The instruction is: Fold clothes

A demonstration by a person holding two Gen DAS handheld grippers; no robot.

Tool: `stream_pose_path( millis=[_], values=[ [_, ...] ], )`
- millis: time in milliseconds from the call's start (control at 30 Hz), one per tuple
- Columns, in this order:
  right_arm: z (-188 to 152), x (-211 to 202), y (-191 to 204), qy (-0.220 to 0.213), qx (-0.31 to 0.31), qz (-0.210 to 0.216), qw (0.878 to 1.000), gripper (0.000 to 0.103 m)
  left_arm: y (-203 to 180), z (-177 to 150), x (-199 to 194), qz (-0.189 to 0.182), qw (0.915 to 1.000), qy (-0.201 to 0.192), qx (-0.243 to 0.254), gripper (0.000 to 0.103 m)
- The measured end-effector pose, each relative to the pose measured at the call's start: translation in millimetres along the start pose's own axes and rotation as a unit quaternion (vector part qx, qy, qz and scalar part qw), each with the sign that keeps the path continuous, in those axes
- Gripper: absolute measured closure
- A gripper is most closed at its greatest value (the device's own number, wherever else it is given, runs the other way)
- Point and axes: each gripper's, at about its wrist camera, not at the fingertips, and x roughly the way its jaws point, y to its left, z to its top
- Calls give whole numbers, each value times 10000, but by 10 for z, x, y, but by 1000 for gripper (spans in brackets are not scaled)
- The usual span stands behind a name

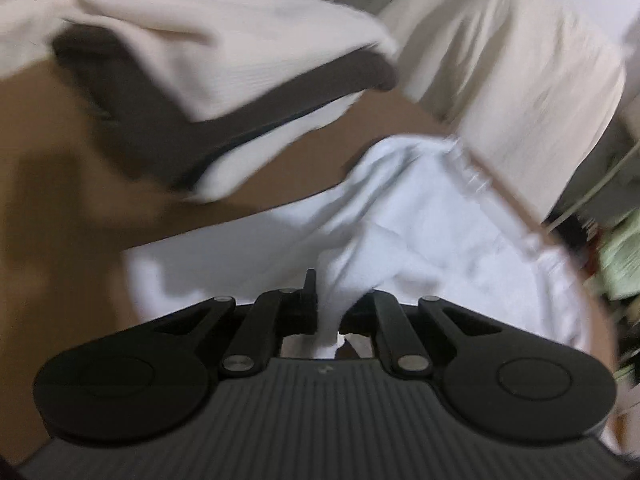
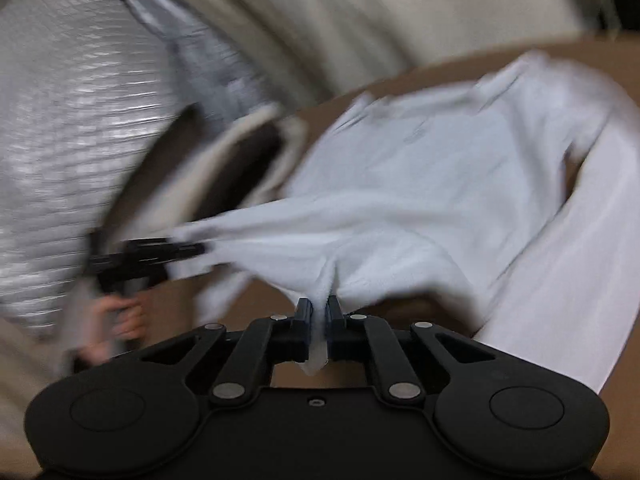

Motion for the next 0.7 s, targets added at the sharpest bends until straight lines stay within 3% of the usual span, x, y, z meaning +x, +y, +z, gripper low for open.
stream_pose_path(
  millis=[67, 200, 300, 367, 400, 433, 467, 567, 700],
  values=[
    [-205, -43, 196, 366, -372, -161, 9985, 93, 8, -156, -8, 372, 9978, 283, 465, 89],
    [-522, 7, 360, 1159, -1280, -1136, 9784, 93, -69, -389, 210, 1481, 9806, 710, 1070, 87],
    [-623, 67, 262, 1556, -1229, -1351, 9708, 93, -189, -380, 230, 1713, 9756, 673, 1200, 78],
    [-611, 60, 277, 1576, -1237, -1296, 9711, 88, -264, -382, 175, 1760, 9748, 576, 1242, 57],
    [-570, 13, 297, 1423, -1231, -1228, 9744, 87, -319, -398, 115, 1762, 9750, 481, 1266, 55],
    [-529, -34, 317, 1270, -1225, -1160, 9774, 87, -378, -420, 29, 1709, 9757, 357, 1320, 55],
    [-489, -81, 337, 1117, -1218, -1092, 9802, 81, -445, -441, -52, 1623, 9769, 232, 1373, 54],
    [-175, -201, 102, 703, -876, -1472, 9827, 71, -826, -474, -222, 801, 9854, -171, 1495, 44],
    [282, -358, -272, 156, -349, -2087, 9772, 69, -1681, -661, -263, -302, 9761, -386, 2116, 25]
  ],
)
